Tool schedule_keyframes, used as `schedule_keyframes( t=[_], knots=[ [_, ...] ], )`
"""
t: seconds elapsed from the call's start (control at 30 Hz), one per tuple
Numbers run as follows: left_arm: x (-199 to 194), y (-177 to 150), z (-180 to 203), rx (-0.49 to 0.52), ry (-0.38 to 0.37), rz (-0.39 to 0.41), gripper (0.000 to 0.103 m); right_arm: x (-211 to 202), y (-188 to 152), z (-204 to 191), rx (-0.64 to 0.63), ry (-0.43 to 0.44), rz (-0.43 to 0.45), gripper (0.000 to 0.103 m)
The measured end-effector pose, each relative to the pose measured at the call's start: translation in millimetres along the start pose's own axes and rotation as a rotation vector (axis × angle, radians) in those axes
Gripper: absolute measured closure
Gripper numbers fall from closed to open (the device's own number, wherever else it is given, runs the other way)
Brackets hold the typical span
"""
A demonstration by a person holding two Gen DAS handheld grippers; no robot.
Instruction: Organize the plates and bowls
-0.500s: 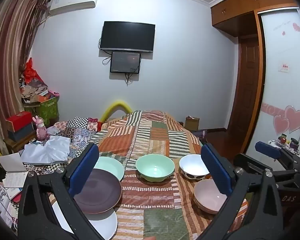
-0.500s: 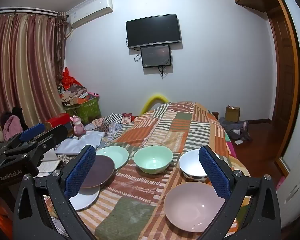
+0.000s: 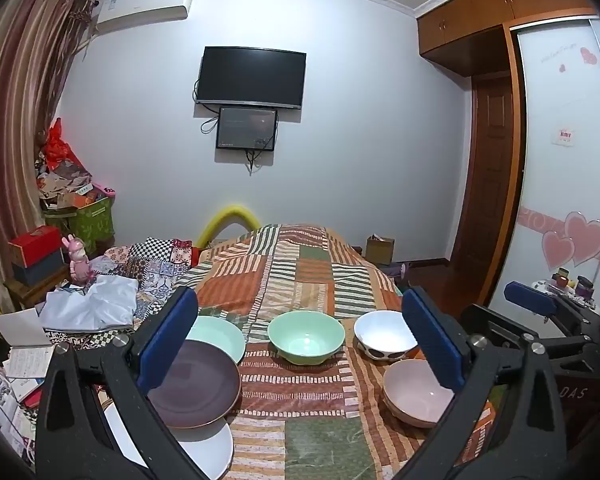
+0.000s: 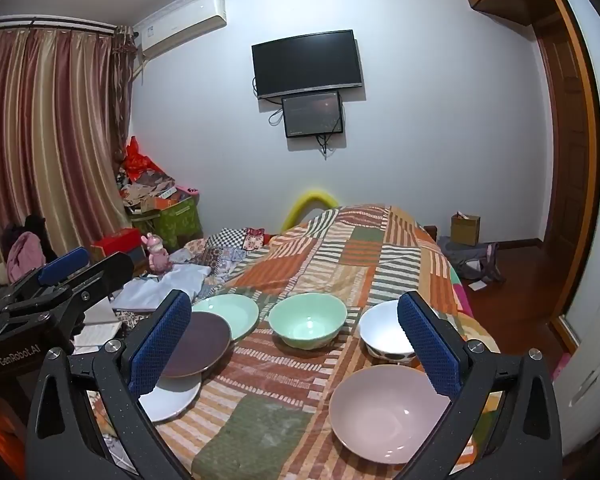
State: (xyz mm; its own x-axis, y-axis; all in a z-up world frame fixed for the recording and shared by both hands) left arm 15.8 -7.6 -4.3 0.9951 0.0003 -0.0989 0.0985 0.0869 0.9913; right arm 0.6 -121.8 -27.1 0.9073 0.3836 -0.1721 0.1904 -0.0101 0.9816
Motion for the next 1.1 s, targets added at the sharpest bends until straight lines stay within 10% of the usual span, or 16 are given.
schedule_keyframes(
  t=[1.1],
  knots=[
    [-8.6, 3.7, -4.7, -0.008, -0.012, 0.010, 0.000, -3.2, 0.3, 1.6, 0.001, 0.000, 0.011, 0.000]
  ],
)
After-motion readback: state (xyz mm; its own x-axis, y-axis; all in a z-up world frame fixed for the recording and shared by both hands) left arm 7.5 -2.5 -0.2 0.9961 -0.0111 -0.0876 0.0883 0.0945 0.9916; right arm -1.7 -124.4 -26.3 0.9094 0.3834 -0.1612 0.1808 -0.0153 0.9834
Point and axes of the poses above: each gripper's, at about its wrist camera, not at the fingertips, and x roughly the way its jaws point, z to its right, y to its top, the point moved 2 cm from there along x, roughly the way its jaws point, and after that the axes turned 9 degrees about z, right-handed, at the moved point
